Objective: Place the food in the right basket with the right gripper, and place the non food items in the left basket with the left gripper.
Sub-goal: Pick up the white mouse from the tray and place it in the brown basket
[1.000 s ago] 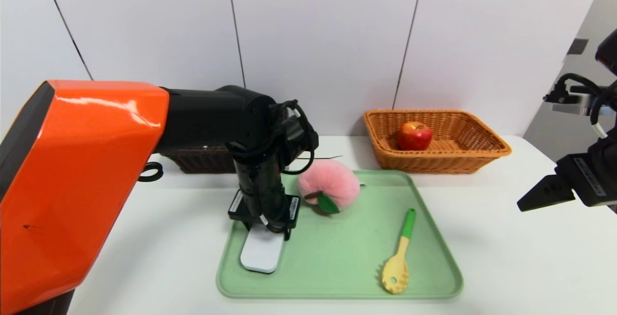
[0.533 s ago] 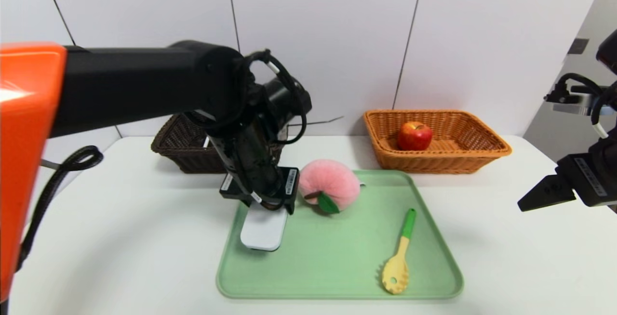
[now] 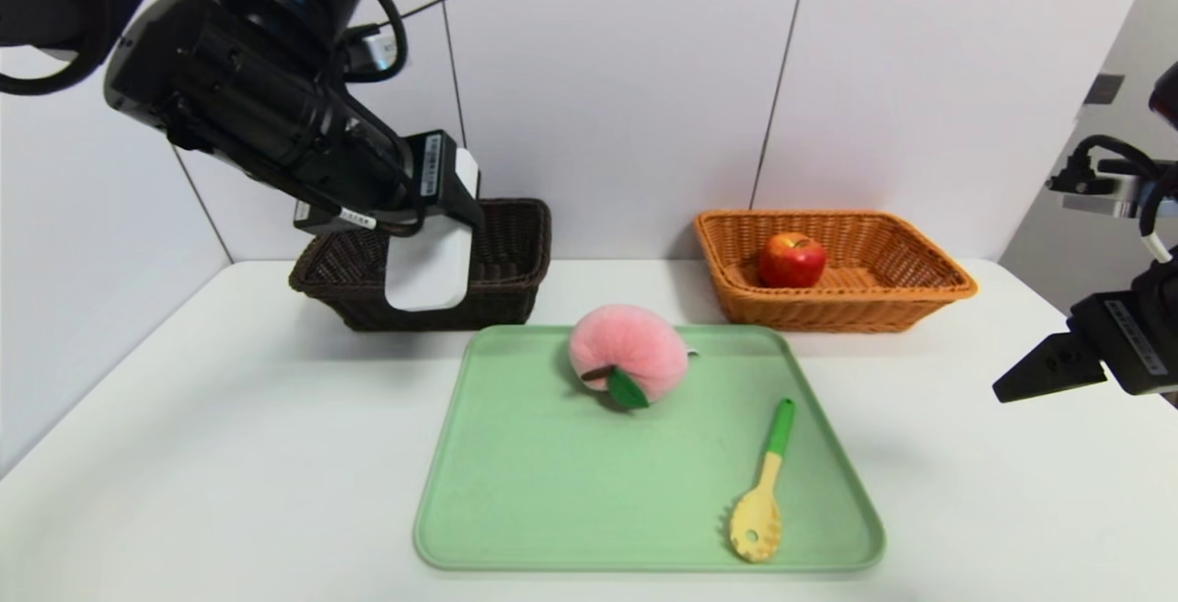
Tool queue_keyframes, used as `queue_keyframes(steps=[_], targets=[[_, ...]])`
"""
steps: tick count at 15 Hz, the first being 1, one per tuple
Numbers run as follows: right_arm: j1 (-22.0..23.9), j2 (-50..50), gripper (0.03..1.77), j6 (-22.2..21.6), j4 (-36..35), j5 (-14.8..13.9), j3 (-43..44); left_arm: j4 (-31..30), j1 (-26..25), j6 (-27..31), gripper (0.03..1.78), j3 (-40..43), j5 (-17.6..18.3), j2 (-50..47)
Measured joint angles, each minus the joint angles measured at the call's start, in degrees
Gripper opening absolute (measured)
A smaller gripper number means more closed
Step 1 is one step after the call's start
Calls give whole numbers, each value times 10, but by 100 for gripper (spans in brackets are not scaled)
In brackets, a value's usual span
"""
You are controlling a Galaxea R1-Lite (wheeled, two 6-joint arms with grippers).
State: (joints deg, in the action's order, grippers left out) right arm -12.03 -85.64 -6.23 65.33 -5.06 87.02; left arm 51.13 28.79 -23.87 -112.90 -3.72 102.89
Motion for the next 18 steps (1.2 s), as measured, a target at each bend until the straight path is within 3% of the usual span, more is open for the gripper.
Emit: queue_keyframes(steps=[6,12,18], targets=[[-2,10,170,-6,0,4,-1,-95,-83,4,100,4,1,23],[1,29,170,-6,0,3,-9,-144,-110,10,100,4,1,82],[4,61,170,-7,-25,4,-55,-193,-143,53,100,1,-5,121]])
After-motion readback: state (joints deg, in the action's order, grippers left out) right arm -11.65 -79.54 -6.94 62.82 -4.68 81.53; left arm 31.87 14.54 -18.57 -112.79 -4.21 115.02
